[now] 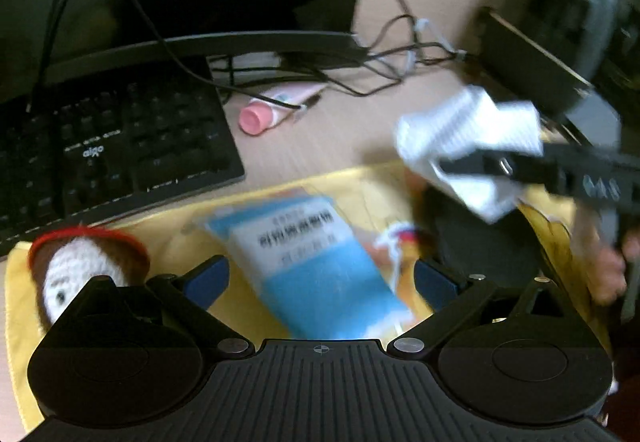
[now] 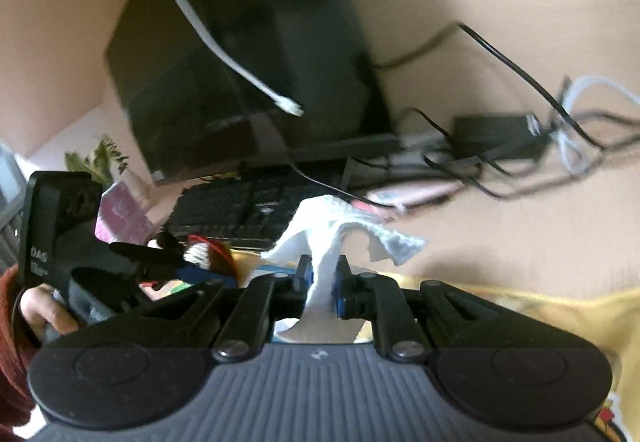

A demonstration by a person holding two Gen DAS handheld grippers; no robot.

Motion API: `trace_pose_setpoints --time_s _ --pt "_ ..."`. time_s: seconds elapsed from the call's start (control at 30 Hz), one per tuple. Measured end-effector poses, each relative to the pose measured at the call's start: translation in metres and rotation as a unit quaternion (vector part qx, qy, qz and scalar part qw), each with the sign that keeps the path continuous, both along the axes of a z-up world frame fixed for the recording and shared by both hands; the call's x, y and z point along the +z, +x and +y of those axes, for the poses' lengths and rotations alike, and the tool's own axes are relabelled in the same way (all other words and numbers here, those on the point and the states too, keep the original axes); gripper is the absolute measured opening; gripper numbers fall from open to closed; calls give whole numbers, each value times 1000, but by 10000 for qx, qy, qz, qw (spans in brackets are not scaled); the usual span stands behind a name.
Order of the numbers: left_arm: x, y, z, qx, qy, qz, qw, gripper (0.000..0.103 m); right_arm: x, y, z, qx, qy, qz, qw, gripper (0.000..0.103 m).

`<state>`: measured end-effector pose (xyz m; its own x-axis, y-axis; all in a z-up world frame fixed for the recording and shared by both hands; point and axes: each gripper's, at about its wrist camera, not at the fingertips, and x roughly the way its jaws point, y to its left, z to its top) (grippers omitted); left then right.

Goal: Organize soft objects
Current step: 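Hold the wipes pack with the left gripper while the right gripper wipes it with tissue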

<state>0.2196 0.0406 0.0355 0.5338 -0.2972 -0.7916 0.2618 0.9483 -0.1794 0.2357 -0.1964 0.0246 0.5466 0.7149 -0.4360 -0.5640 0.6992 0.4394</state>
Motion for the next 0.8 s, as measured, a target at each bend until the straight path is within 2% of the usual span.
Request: trace_pose_setpoints --time_s 0.13,0.27,0.37,0.47,0.57,0.8 --pt "-12 27 -13 202 294 223 9991 101 4 -3 -6 22 -15 -193 9998 13" --pt "-24 36 -24 19 488 193 9986 101 4 -7 -9 28 24 -248 9997 13" --pt "-25 26 -30 -418 507 -101 9978 100 1 -5 -9 -13 -28 -221 9998 15" --pt "-24 6 -39 -893 739 -409 9924 80 -3 -4 -6 -17 -98 -196 9998 15" --pt "-21 -13 -40 -1017 854 -735 9884 69 -4 -7 -4 29 -145 -239 9996 14" --pt "-5 -62 -30 -1044 811 -1635 9776 65 5 -14 12 30 -340 -432 9985 12"
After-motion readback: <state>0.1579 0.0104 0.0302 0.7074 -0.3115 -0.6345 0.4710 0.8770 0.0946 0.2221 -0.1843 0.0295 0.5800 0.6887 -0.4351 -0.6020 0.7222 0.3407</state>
